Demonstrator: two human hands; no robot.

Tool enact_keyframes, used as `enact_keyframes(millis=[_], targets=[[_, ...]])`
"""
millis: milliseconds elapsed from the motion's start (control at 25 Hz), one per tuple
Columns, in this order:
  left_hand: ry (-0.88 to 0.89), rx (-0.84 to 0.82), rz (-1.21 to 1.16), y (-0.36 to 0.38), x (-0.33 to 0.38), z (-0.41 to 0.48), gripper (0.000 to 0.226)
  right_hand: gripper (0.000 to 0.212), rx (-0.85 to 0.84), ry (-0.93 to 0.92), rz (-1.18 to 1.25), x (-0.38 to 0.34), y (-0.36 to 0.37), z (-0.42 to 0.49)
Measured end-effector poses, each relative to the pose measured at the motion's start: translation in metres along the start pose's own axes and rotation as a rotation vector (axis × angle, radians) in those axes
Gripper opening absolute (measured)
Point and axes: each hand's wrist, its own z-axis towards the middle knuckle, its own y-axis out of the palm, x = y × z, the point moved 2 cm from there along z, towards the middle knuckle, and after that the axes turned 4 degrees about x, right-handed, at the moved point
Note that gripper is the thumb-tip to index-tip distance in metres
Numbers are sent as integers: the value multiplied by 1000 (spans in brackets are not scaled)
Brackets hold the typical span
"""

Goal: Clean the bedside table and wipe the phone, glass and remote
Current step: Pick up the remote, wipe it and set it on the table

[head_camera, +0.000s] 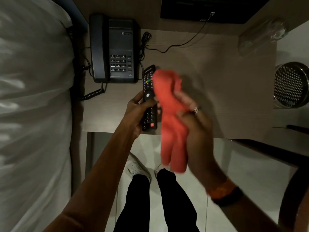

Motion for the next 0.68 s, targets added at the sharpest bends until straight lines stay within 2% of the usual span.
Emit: enact_keyframes(millis=[40, 120, 280, 360, 520, 680], targets=[[33, -29, 21, 4, 1, -1, 42, 40, 23, -49, 12, -5, -1, 20], [84, -44, 24, 12, 1, -7, 48, 42, 11, -108, -122, -10, 6, 57], [152, -47, -93, 28, 0, -14, 41, 50, -85, -156, -741, 6, 40, 106], [184, 1, -122, 32, 0, -14, 40, 52, -175, -125, -925, 20, 57, 111], [169, 51, -183, 32, -4, -16, 38, 53, -118, -142, -950, 31, 58, 99], [172, 25, -155, 36, -11, -22, 31, 51, -54, -161, -915, 30, 47, 84]])
